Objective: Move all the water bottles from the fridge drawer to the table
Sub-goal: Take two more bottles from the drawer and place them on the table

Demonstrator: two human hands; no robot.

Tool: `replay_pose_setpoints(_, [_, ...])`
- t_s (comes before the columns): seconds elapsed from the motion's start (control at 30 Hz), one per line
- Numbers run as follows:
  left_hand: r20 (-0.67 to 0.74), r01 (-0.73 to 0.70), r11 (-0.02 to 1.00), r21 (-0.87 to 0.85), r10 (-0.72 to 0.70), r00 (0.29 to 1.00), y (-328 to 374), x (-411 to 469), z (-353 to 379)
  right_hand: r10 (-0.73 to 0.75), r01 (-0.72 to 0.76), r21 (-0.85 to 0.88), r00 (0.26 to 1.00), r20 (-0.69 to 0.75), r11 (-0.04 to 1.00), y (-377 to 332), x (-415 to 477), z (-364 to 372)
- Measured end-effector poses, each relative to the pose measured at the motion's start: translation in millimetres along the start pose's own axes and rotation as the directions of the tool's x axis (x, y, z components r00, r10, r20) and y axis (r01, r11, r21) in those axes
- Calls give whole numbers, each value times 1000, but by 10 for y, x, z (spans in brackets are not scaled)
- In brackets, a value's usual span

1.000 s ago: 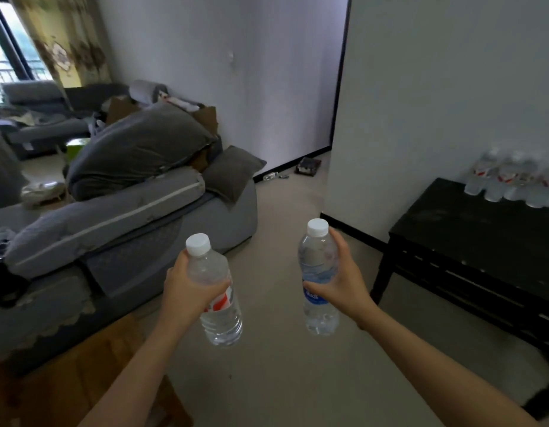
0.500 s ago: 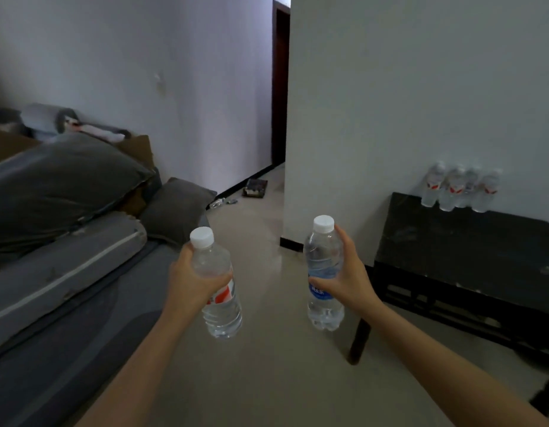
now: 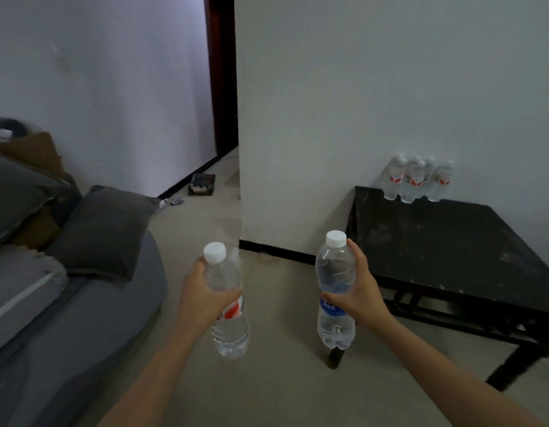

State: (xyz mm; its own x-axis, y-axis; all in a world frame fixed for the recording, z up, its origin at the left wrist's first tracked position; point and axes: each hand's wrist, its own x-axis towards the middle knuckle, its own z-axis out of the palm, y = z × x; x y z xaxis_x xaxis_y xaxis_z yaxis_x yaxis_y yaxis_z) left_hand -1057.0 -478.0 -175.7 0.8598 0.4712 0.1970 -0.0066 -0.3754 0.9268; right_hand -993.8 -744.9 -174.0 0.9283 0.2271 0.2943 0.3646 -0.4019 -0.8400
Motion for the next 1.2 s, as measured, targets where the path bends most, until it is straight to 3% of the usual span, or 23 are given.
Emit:
replay_pose_setpoints(0.37, [32,-70,994,79,67,997,-161,1890,568,24,-22,22,998,-64,1000,606,1866,322])
replay_pose_setpoints(0.5, [-16,-27,998,60,28,999,-317,2337,698,68,-69,-5,997,-18,998,850,2356,487])
replay_pose_setpoints(0.8, [59,47,998,51,-50,997,-769,3455,1097,109,-108,-6,994,34,994,1221,3353,830])
replay_pose_setpoints(1.2, [196,-88,995,45,78,977,-865,5667,1747,174,-184,-33,963,-204,982,1449,4947,1053])
